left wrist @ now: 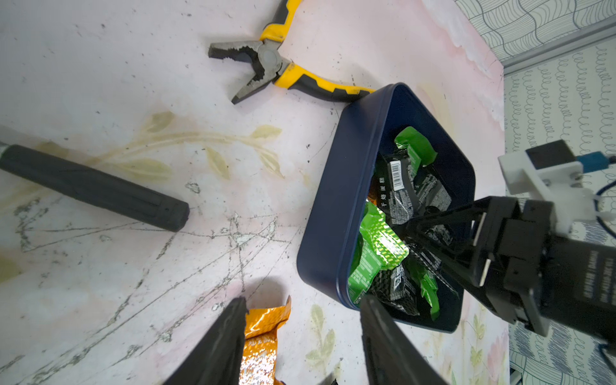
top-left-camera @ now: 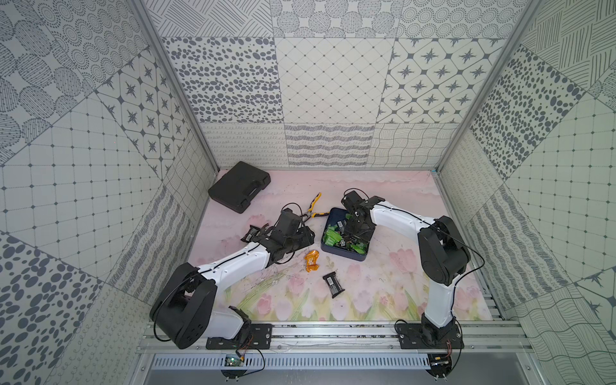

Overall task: Take the cookies out of the storage box
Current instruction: Pick up the cookie from the storage box.

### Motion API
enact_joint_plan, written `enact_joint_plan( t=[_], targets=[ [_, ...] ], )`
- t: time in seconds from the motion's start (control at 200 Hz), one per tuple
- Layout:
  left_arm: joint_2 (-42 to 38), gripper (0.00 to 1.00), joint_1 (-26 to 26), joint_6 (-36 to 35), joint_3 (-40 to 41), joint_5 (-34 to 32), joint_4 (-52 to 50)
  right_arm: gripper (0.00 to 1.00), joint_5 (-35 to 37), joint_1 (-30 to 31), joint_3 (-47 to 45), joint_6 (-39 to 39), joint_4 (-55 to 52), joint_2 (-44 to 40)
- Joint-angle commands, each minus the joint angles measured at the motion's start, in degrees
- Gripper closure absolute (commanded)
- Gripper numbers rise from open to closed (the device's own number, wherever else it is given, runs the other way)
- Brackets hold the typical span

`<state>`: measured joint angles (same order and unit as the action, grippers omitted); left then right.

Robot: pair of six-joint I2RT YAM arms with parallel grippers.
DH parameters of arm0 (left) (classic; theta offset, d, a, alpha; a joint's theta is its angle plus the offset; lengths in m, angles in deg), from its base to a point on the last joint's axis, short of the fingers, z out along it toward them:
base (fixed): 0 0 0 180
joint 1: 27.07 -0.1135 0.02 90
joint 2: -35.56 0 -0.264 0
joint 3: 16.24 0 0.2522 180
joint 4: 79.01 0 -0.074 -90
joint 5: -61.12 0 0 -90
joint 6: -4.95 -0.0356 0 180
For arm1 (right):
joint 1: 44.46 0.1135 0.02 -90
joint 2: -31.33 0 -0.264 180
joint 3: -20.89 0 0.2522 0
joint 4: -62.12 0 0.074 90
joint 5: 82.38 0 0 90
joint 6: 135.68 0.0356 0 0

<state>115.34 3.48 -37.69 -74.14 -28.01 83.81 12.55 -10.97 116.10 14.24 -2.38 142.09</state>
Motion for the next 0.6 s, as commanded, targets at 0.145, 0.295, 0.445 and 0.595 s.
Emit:
enact_joint_plan(
  t=[0.145, 0.295, 0.445, 0.595],
  targets=[
    [0.2, 0.42, -0.5, -0.8, -0.8, -0.1, 0.7, 0.6, -0.1, -0.8, 0.4, 0.7, 0.2, -1.2],
    [0.5, 0.42, -0.4, -1.2, -1.3, 0.1, 0.7, 0.66, 0.3, -1.1, -0.5, -0.6, 0.2, -4.3],
    [0.6, 0.41, -0.4, -2.3, -2.2, 0.6, 0.2, 0.67, -0.3, -1.2, -1.9, -3.1, 0.3, -7.5],
    [1.0, 0.4, 0.8, -5.2, -3.9, 0.5, -1.1, 0.67, -1.0, -1.2, -3.8, -7.7, 1.0, -11.0]
  ],
)
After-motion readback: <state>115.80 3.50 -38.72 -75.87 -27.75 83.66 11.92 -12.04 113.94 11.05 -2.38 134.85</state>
